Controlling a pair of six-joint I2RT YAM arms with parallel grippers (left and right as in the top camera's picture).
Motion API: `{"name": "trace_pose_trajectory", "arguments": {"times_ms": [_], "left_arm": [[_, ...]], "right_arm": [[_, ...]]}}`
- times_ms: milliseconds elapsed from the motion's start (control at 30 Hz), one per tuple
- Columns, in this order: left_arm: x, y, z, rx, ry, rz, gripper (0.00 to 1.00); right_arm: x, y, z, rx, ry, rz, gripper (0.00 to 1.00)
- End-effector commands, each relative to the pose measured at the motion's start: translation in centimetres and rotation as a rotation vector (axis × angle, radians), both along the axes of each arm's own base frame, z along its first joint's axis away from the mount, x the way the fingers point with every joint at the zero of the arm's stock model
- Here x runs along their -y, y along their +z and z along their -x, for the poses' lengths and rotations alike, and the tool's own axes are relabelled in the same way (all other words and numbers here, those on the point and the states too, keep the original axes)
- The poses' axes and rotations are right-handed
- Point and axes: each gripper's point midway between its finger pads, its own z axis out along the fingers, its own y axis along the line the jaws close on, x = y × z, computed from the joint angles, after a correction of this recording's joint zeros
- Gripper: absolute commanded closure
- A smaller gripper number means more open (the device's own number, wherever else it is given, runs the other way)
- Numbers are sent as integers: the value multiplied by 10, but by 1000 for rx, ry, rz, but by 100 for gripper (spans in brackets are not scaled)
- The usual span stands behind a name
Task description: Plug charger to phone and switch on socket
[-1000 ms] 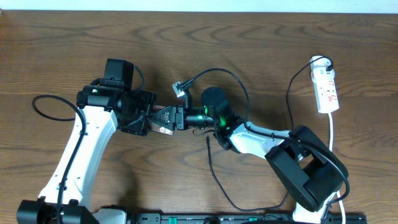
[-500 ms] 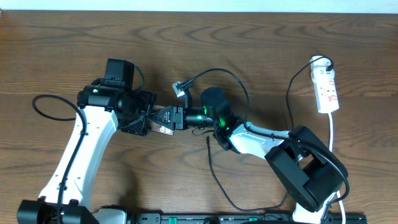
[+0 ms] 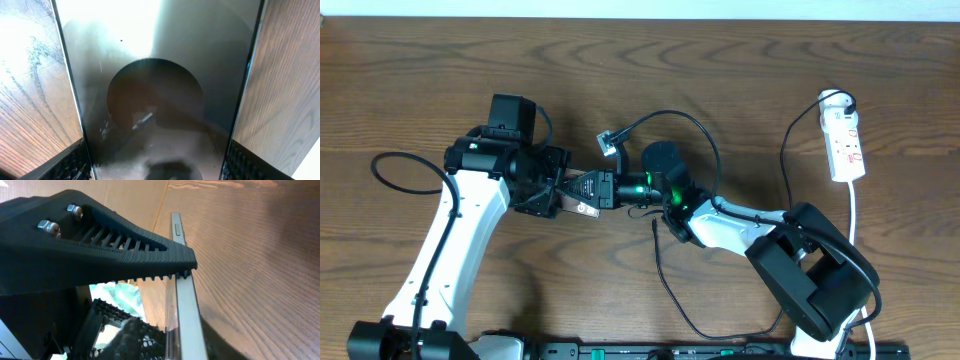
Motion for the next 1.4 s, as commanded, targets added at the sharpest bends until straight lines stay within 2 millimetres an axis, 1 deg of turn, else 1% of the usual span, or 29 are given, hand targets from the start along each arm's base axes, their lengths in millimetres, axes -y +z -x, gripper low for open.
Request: {"name": "trace_pose_trajectory", "arguments": {"times_ms": [0, 67, 167, 267, 300, 467, 500, 533, 567, 600, 633, 667, 700, 867, 1000, 1100, 1233, 1300, 1367], "left_arm": [[9, 10, 0, 21, -12, 38, 93], [9, 10, 0, 21, -12, 38, 93], [9, 10, 0, 21, -12, 38, 93], [9, 10, 0, 21, -12, 38, 92], [9, 10, 0, 21, -12, 38, 92], [9, 10, 0, 21, -12, 38, 92], [9, 10, 0, 21, -12, 38, 85], [9, 10, 0, 21, -12, 38, 68], [9, 10, 0, 21, -13, 37, 53], [9, 10, 1, 21, -13, 37, 41], [9, 10, 1, 21, -13, 37, 24], [9, 10, 1, 22, -16, 37, 13], [9, 10, 1, 25, -27, 34, 11], [12, 11, 3, 16, -40, 61, 10], [19, 20, 3, 39, -102, 173, 10], [17, 29, -2, 97, -170, 244, 10], [15, 52, -18, 285, -321, 356, 10], [15, 66, -22, 352, -343, 437, 10], [10, 79, -27, 415, -339, 504, 10]], "right_arm": [[-6, -1, 3, 4, 10, 1, 76], [-6, 0, 3, 4, 10, 1, 83], [-6, 0, 3, 4, 10, 1, 91], [-6, 0, 3, 4, 10, 1, 97], [-6, -1, 4, 4, 10, 1, 99], [-6, 0, 4, 4, 10, 0, 99], [-5, 0, 3, 4, 10, 0, 99], [-5, 0, 3, 4, 9, 0, 99], [-5, 0, 3, 4, 9, 0, 99], [-5, 0, 2, 4, 9, 0, 99], [-4, 0, 2, 3, 9, 0, 99], [-4, 0, 2, 3, 10, 0, 99], [-3, 0, 1, 2, 11, -1, 99], [5, -1, -6, -8, 4, 1, 99], [16, -11, -16, -50, -15, 31, 99], [26, -16, -22, -78, -27, 48, 99], [36, -15, -34, -74, -53, 43, 99], [39, -11, -40, -62, -66, 29, 99], [43, -4, -48, -69, -93, 2, 99]]}}
